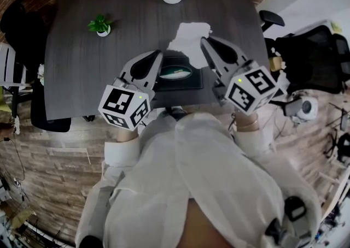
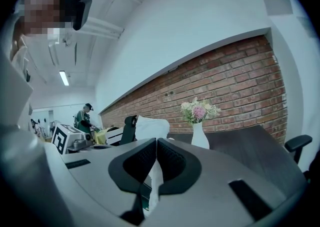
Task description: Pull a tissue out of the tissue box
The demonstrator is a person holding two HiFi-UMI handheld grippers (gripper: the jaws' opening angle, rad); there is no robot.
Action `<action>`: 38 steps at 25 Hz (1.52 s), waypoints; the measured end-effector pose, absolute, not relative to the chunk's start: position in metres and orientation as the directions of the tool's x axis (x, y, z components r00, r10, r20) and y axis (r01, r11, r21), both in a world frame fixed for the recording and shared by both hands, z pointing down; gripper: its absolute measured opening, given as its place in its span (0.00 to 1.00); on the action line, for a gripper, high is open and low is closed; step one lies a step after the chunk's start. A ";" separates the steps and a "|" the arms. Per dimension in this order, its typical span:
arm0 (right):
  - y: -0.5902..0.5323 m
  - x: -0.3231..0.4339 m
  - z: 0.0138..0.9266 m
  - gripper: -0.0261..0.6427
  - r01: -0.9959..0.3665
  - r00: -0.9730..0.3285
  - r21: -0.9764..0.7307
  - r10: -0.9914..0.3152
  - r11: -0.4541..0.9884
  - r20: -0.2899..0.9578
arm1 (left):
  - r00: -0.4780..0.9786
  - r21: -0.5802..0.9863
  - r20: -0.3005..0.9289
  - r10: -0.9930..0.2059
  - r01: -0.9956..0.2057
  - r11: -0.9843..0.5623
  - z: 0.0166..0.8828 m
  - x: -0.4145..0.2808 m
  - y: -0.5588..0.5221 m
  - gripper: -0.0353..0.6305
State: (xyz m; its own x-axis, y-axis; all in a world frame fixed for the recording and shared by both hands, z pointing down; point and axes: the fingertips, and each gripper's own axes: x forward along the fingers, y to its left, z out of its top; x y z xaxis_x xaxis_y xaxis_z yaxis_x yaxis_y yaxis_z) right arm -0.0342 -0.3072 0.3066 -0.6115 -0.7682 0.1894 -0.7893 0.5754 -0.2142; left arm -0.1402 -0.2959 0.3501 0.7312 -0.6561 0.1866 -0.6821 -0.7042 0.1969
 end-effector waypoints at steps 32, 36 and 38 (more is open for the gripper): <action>-0.304 -0.043 0.311 0.05 -0.764 -0.643 -0.240 -0.741 0.599 0.194 | 0.731 0.225 0.193 -0.655 -0.683 -0.695 0.355 -0.138 -0.298 0.06; -0.304 -0.044 0.312 0.05 -0.763 -0.644 -0.238 -0.738 0.601 0.202 | 0.732 0.229 0.197 -0.652 -0.681 -0.696 0.356 -0.138 -0.298 0.06; -0.304 -0.044 0.314 0.05 -0.764 -0.643 -0.242 -0.737 0.598 0.208 | 0.731 0.231 0.204 -0.651 -0.682 -0.693 0.358 -0.139 -0.298 0.06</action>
